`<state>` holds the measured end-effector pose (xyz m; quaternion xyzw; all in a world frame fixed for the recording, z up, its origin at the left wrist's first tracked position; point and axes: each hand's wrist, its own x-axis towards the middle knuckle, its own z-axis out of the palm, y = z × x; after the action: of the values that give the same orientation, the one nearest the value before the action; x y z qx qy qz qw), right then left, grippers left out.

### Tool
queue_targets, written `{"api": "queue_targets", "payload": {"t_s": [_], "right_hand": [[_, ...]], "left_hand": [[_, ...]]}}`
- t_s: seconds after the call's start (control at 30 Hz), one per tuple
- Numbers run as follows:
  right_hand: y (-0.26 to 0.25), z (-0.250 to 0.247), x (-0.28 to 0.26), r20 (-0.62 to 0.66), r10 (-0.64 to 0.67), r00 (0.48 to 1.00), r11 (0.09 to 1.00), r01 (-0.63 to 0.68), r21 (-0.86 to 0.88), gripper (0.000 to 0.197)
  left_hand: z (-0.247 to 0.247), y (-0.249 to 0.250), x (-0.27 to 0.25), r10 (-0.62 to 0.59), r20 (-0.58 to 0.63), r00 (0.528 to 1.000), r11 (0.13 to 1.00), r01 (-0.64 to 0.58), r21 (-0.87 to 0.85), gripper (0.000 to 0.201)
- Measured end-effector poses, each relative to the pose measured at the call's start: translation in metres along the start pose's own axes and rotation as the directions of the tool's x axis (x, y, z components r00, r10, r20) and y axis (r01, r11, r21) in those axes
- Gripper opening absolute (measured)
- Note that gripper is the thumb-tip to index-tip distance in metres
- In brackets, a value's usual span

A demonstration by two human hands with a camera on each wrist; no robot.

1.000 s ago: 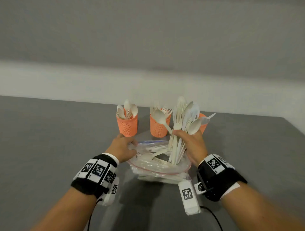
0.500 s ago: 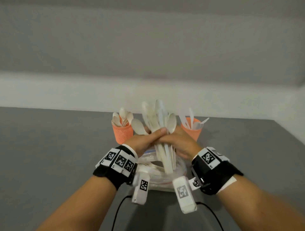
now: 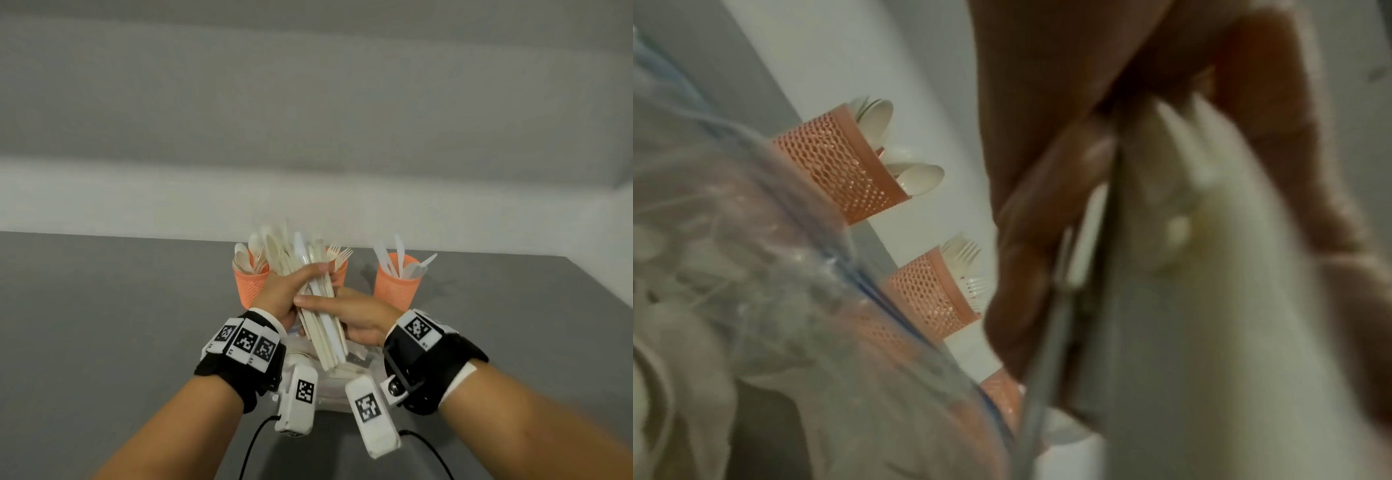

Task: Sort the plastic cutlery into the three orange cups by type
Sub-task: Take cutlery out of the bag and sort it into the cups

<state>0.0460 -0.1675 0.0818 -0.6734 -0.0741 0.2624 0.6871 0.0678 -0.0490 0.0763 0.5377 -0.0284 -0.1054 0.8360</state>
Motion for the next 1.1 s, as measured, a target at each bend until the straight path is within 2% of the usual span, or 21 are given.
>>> {"api": "queue_targets", "payload": {"t_s": [0.07, 0.13, 0.17, 0.27, 0.37, 0.43, 0.47, 0.53, 0.6, 0.67, 0.73, 0.8, 0.93, 1.0, 1.1], "right_hand": [[0.005, 0.001, 0.001, -0.171, -0.112, 0.979, 0.969, 0.070, -0.239, 0.044], [0.007, 0.003, 0.003, -0.240, -0.227, 0.944, 0.892, 0.102, -0.440, 0.052], [0.007, 0.003, 0.006, -0.235, -0.276, 0.932, 0.856, 0.127, -0.502, 0.049], [0.009, 0.006, 0.018, -0.213, -0.388, 0.896, 0.793, 0.207, -0.574, 0.042], [0.007, 0.004, 0.026, -0.194, -0.423, 0.885, 0.761, 0.231, -0.607, 0.046], [0.007, 0.001, 0.028, -0.205, -0.436, 0.876, 0.736, 0.216, -0.642, 0.043], [0.007, 0.000, 0.029, -0.230, -0.466, 0.854, 0.719, 0.214, -0.661, 0.039], [0.008, 0.002, 0.030, -0.289, -0.562, 0.775, 0.668, 0.220, -0.711, 0.029], [0.008, 0.001, 0.032, -0.283, -0.642, 0.712, 0.539, 0.158, -0.827, 0.023], [0.007, 0.001, 0.035, -0.244, -0.672, 0.699, 0.378, 0.040, -0.925, 0.025], [0.004, 0.001, 0.038, -0.230, -0.659, 0.716, 0.321, -0.008, -0.947, 0.028], [0.001, 0.001, 0.040, -0.232, -0.613, 0.755, 0.357, 0.002, -0.934, 0.025], [-0.005, -0.005, 0.035, -0.241, -0.489, 0.838, 0.526, 0.063, -0.848, 0.020], [-0.006, -0.008, 0.030, -0.271, -0.476, 0.837, 0.582, 0.069, -0.811, 0.019], [-0.007, -0.018, 0.021, -0.375, -0.458, 0.806, 0.750, 0.125, -0.649, 0.014]], "left_hand": [[-0.007, 0.006, 0.007, -0.016, -0.076, 0.997, 0.989, 0.005, -0.150, 0.033], [-0.012, 0.011, 0.011, -0.047, -0.096, 0.994, 0.969, 0.022, -0.246, 0.010], [-0.013, 0.011, 0.012, -0.055, -0.087, 0.995, 0.961, 0.030, -0.274, 0.006], [-0.012, 0.007, 0.014, -0.086, -0.020, 0.996, 0.960, 0.077, -0.270, 0.010], [-0.014, 0.002, 0.020, -0.139, 0.031, 0.990, 0.938, 0.142, -0.315, 0.012], [-0.017, 0.001, 0.025, -0.153, 0.055, 0.987, 0.920, 0.163, -0.355, 0.013], [-0.018, 0.001, 0.027, -0.151, 0.063, 0.986, 0.916, 0.164, -0.366, 0.013], [-0.019, 0.000, 0.031, -0.144, 0.059, 0.988, 0.917, 0.155, -0.368, 0.014], [-0.022, 0.000, 0.036, -0.136, 0.027, 0.990, 0.913, 0.136, -0.385, 0.022], [-0.024, 0.001, 0.040, -0.147, 0.006, 0.989, 0.899, 0.136, -0.417, 0.026], [-0.026, 0.002, 0.043, -0.164, 0.004, 0.986, 0.898, 0.151, -0.413, 0.017], [-0.026, 0.002, 0.045, -0.177, 0.012, 0.984, 0.906, 0.168, -0.388, 0.013], [-0.028, 0.001, 0.048, -0.180, 0.054, 0.982, 0.901, 0.187, -0.392, 0.014], [-0.029, 0.001, 0.052, -0.168, 0.039, 0.985, 0.903, 0.170, -0.395, 0.019], [-0.030, 0.002, 0.056, -0.154, -0.019, 0.988, 0.895, 0.131, -0.426, 0.030]]}}
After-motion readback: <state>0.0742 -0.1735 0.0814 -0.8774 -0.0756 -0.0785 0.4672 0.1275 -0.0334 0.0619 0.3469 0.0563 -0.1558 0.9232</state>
